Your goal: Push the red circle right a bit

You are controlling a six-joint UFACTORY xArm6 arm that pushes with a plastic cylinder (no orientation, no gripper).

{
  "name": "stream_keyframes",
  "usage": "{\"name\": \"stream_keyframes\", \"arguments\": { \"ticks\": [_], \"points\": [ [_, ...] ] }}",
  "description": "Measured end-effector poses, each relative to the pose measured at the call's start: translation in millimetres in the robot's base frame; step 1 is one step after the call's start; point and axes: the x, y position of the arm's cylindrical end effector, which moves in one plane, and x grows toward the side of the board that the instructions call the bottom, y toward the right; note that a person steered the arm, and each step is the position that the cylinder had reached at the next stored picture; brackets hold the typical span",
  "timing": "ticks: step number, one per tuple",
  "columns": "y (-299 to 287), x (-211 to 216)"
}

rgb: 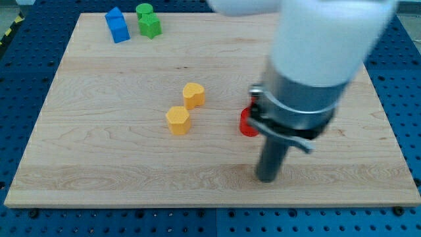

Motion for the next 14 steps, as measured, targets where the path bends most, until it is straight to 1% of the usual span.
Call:
{"name": "stream_keyframes", "arguments": {
  "ticks": [1, 2, 3, 5, 6, 8, 9, 12, 14],
  "points": [
    [-13, -14],
    [-14, -15],
    [-24, -35],
    [-31, -45],
    [-36, -62],
    [-50, -72],
    [-48, -82],
    [25, -82],
    [18, -82]
  ]
}}
